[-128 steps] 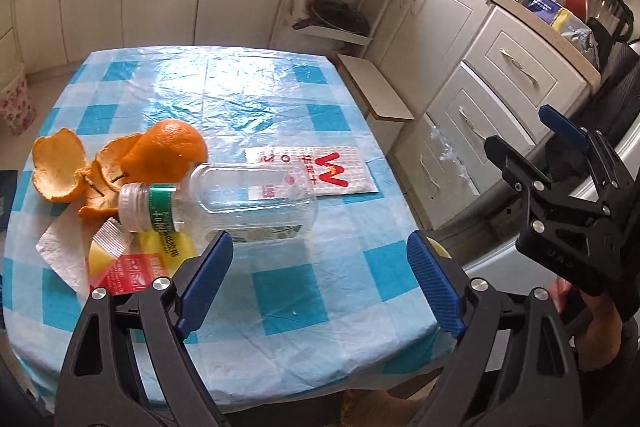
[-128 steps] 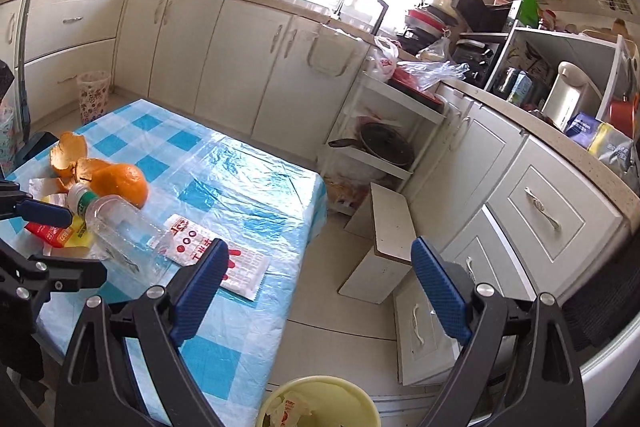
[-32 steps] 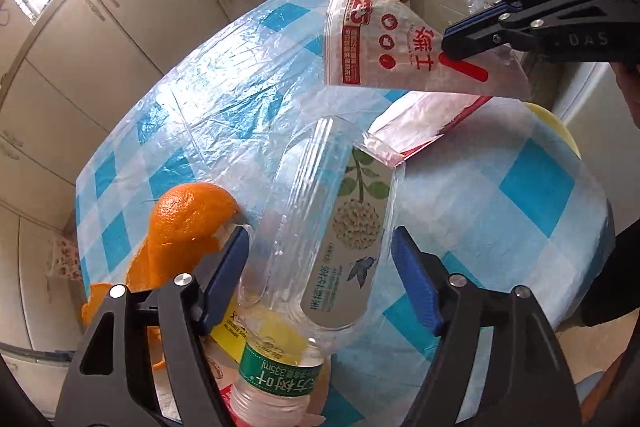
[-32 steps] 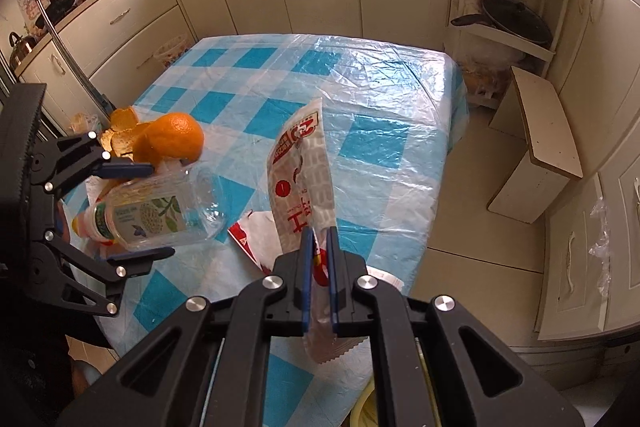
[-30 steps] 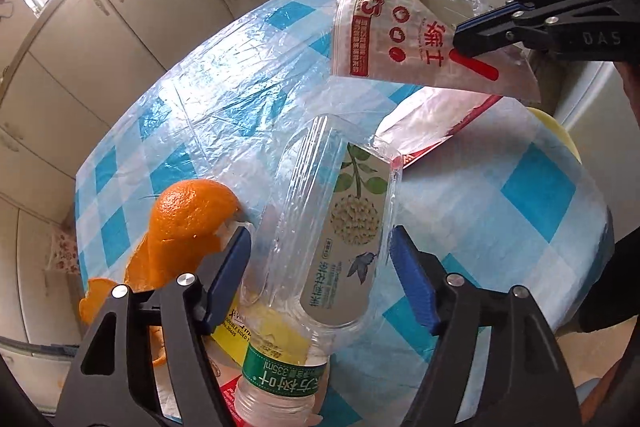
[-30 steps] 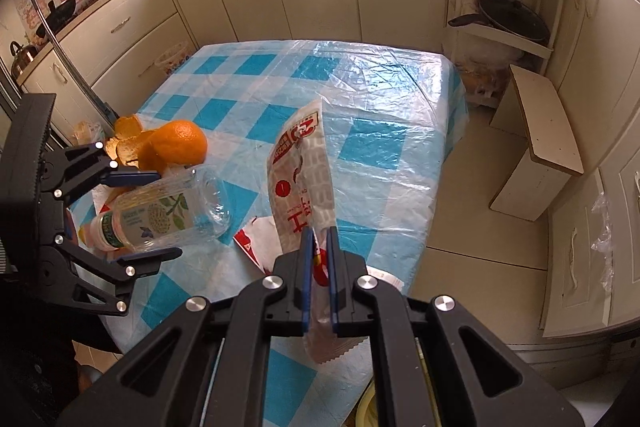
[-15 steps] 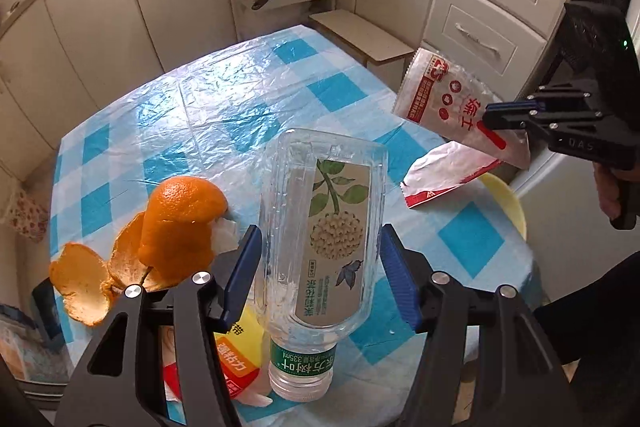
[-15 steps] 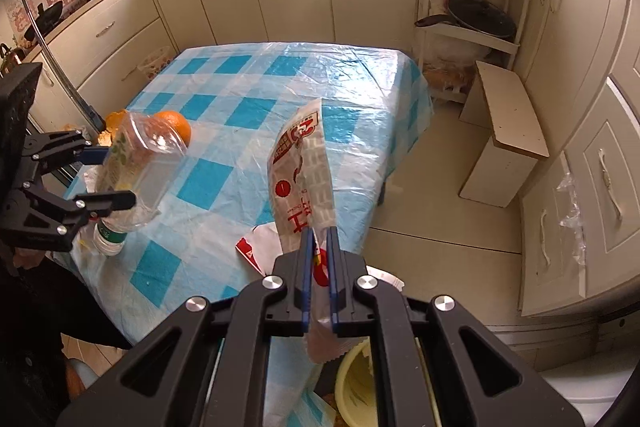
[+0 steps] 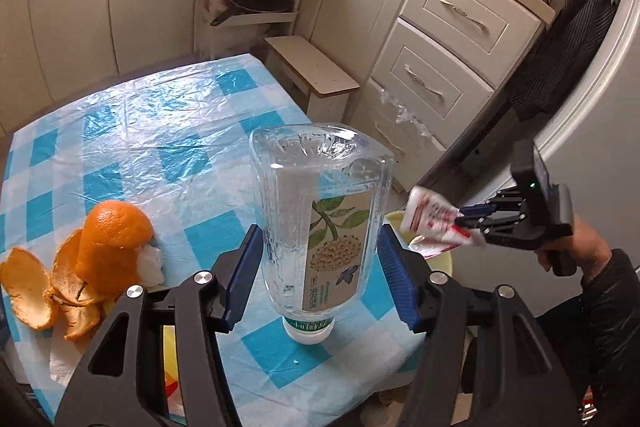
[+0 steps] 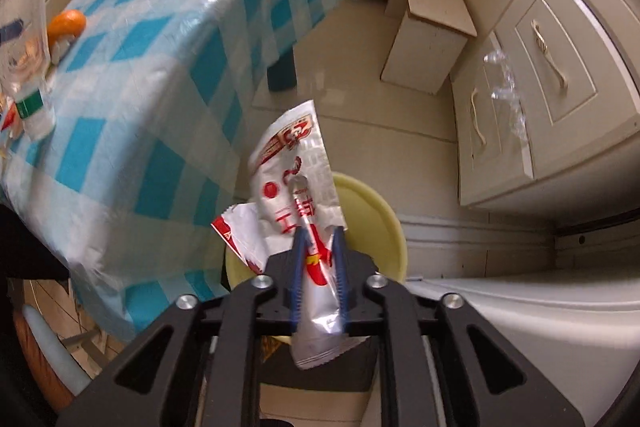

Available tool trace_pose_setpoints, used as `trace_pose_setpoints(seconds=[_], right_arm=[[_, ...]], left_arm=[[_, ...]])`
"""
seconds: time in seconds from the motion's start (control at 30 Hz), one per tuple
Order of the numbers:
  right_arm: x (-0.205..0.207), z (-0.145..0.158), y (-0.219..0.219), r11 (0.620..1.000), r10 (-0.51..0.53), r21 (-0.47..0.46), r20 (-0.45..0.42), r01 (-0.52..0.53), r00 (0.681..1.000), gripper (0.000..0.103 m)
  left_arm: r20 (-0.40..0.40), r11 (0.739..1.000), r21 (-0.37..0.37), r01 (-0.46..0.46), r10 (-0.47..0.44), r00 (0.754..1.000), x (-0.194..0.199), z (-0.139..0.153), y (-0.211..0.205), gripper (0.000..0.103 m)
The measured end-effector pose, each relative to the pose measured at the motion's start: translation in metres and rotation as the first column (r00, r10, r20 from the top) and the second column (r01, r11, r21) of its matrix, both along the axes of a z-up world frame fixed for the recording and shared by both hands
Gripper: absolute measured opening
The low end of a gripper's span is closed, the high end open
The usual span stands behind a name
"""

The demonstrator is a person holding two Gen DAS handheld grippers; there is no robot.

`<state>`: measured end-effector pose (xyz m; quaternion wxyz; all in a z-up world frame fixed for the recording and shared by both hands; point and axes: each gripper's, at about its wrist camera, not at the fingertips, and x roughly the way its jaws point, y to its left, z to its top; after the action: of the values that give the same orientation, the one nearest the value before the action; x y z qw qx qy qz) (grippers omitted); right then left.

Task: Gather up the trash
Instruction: 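Drop the packet into the yellow bin with the right tool while the left tool carries the bottle, then release the clear bottle into the yellow bin with the left tool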

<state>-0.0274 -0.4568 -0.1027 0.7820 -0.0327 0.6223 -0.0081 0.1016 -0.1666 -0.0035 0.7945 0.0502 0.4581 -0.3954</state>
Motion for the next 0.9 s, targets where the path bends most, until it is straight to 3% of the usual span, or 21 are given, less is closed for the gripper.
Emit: trace_pose_setpoints(seconds=[0.03,0.17,0.33,0.4,0.53,0.63,0.7,0.8,0.9], right_arm=[[-0.003,-0.004,-0.002,1.000,-0.002,-0.013,-0.012,0.002,1.000,0.038],[-0.007,0.010,-0.015,0.999,-0.045,-0.007,0.032,0.045,0.998,0.051],[-0.008,0.058,-0.025,0.988,-0.143,-0.019,0.213,0.151,0.967,0.064],[-0.012,0.086,-0.028,0.980,-0.181,-0.022,0.337,0.200,0.924,0.072],[-0.027,0.137,-0.032,0.953,-0.255,0.011,0.564,0.301,0.785,0.084],[-0.040,0.162,-0.035,0.939,-0.279,0.041,0.673,0.341,0.685,0.088],[-0.045,0.172,-0.036,0.933,-0.286,0.054,0.714,0.356,0.640,0.088],[-0.044,0.180,-0.038,0.930,-0.297,0.083,0.744,0.358,0.599,0.089],[-0.041,0.181,-0.042,0.930,-0.307,0.097,0.740,0.356,0.599,0.089]], left_arm=[[-0.003,1.000,-0.008,0.009,-0.009,1.000,-0.002,0.001,-0.004,0.056],[-0.025,0.997,-0.052,0.049,-0.051,0.998,-0.011,0.006,-0.024,0.056],[-0.064,0.990,-0.109,0.094,-0.102,0.993,-0.025,0.005,-0.063,0.056],[-0.086,0.986,-0.126,0.111,-0.123,0.989,-0.034,-0.001,-0.082,0.056],[-0.137,0.982,-0.135,0.132,-0.150,0.979,-0.051,-0.020,-0.125,0.056],[-0.170,0.983,-0.116,0.146,-0.164,0.972,-0.065,-0.041,-0.157,0.056],[-0.192,0.984,-0.093,0.152,-0.167,0.967,-0.076,-0.056,-0.180,0.056],[-0.227,0.985,-0.046,0.168,-0.174,0.958,-0.091,-0.079,-0.210,0.057],[-0.233,0.984,0.013,0.178,-0.170,0.958,-0.103,-0.097,-0.228,0.062]])
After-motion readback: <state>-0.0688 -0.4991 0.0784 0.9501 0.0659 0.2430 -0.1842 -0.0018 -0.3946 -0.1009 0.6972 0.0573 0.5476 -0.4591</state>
